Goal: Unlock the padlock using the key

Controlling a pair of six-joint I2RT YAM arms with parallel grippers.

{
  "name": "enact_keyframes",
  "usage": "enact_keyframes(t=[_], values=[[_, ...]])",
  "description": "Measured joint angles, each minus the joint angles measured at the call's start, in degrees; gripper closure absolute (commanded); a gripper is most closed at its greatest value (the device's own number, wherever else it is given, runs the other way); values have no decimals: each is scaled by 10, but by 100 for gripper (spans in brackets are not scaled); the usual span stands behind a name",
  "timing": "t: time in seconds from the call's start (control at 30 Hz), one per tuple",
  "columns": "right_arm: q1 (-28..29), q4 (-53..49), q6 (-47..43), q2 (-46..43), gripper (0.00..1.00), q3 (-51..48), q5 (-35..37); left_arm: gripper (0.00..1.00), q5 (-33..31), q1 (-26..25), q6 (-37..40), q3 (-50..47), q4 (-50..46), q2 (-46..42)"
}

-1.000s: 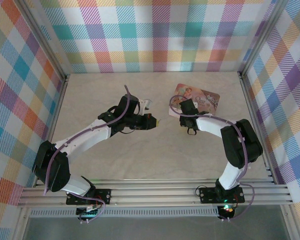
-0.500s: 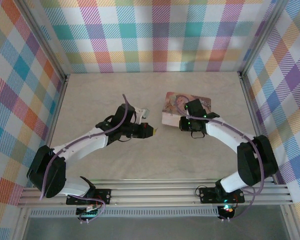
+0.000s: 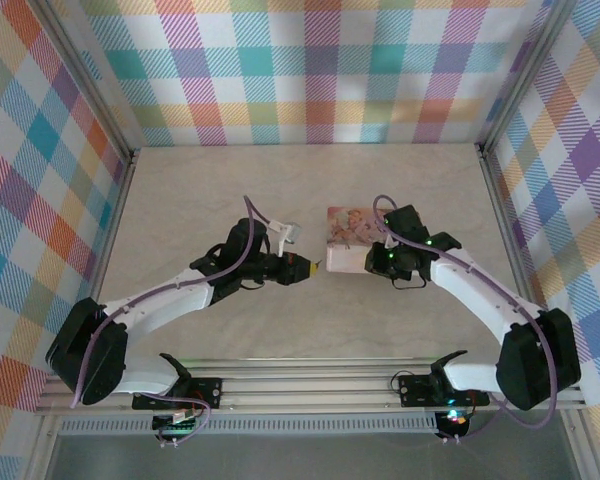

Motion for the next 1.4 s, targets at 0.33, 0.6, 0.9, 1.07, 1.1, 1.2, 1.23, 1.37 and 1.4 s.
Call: enact_keyframes(t=[0.33,0.6,0.9,1.07,1.1,1.2,1.23,1.37,1.4], values=[[0,-84,52,14,100,86,-43,100,-4,-45,2,-1,86,6],[-1,-102,60,55,100,124,-67,100,-9,-66,1,-2,129,61],[-10,-107,57,68,100,140,-89,100,-9,-66,-12,-2,194,139],[-16,-106,57,68,100,139,-96,100,-9,-66,-28,-2,228,153],[-17,-106,57,68,100,138,-100,100,-9,-66,-31,-2,237,155],[-24,-104,60,68,100,133,-116,100,-10,-66,-43,-7,266,163],[-26,-102,62,67,100,130,-122,100,-11,-66,-47,-11,274,165],[-32,-104,65,62,100,125,-139,100,-15,-66,-55,-17,294,175],[-33,-102,66,61,100,125,-141,100,-16,-66,-56,-17,297,177]])
